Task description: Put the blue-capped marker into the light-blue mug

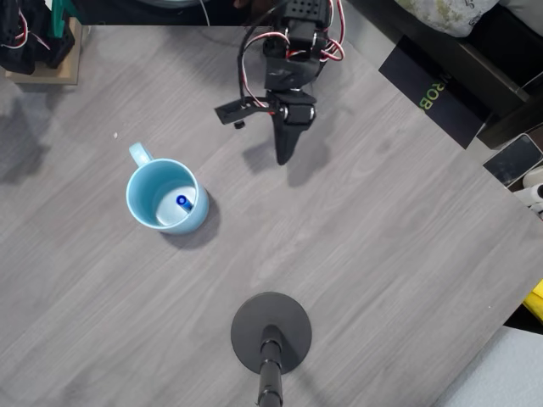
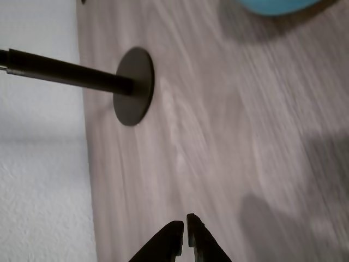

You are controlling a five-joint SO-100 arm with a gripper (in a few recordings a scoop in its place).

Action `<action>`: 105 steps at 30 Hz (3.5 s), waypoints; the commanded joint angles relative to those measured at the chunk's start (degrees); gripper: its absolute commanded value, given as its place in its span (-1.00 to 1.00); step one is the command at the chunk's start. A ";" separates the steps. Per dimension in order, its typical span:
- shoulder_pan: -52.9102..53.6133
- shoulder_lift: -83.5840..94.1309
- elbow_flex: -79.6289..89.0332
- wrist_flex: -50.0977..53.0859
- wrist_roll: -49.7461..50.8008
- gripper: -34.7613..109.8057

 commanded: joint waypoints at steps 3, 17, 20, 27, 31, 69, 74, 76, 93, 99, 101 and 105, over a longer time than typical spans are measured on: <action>-3.87 10.55 4.92 2.72 1.49 -0.52; -5.89 20.04 13.97 8.79 4.31 -0.52; -6.15 20.13 13.97 9.14 4.92 -0.52; -9.32 20.13 14.06 16.17 5.80 -0.52; -9.05 20.13 14.06 20.21 5.89 -0.52; -2.02 20.04 14.06 31.38 16.96 -0.52; -2.11 20.04 14.06 31.38 16.96 -0.52; -2.11 20.04 14.06 31.38 16.96 -0.52; -2.11 20.04 14.06 31.38 16.96 -0.52; -2.11 20.04 14.06 31.38 16.96 -0.52; -2.11 20.04 14.06 31.38 16.96 -0.52; -2.11 20.04 14.06 31.38 16.96 -0.52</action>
